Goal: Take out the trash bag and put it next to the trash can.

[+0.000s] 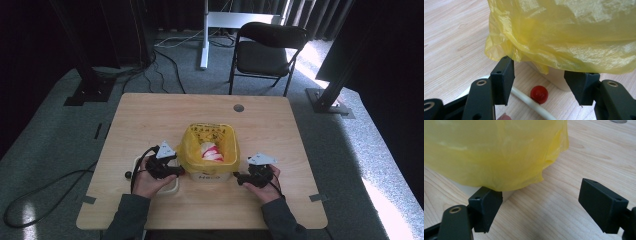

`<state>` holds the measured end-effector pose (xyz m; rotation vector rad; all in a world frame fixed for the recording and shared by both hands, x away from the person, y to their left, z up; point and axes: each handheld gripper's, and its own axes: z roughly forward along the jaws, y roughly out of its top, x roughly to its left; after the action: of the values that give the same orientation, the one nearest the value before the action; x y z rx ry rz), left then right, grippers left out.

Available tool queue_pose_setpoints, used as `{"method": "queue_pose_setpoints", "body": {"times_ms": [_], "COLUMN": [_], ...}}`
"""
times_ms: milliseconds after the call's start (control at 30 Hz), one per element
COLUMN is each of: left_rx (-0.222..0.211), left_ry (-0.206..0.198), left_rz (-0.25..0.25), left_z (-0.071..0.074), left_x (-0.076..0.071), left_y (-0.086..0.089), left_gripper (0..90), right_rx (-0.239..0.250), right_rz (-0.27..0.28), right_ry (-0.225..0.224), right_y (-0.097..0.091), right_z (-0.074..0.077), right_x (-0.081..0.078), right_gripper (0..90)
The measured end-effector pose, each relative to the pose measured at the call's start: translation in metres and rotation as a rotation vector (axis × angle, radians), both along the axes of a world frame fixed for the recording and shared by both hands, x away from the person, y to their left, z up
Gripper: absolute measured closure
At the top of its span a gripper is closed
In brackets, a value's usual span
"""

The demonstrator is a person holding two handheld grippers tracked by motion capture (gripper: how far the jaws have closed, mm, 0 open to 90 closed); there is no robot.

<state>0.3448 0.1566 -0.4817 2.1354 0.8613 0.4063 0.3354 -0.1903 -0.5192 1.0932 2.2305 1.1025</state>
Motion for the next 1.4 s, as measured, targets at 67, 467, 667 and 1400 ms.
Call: {"method": "queue_pose_setpoints", "body": {"times_ms": [67,467,667,1400], "left_rx": [-0.001,-0.020,-0.031,-0.120], "left_ry": [-0.004,-0.026,-0.039,-0.079], "left_rz": [0.000,-0.001,-0.001,-0.017], "left_z": [0.002,0.009,0.014,0.034], "left_x": [-0.001,-0.004,-0.007,-0.015], "left_y": [0.000,0.002,0.003,0.010], "left_gripper": [42.3,42.3,42.4,42.8], "right_rx": [0.003,0.019,0.029,0.082], "right_rz": [-0.002,-0.008,-0.010,-0.009], "right_ry": [-0.007,-0.045,-0.068,-0.131], "right_y": [0.000,-0.002,-0.003,-0.007], "right_z": [0.002,0.017,0.024,0.054], "right_x": [0.000,-0.002,-0.004,-0.011], "right_gripper": [18.7,18.7,18.7,19.0]}}
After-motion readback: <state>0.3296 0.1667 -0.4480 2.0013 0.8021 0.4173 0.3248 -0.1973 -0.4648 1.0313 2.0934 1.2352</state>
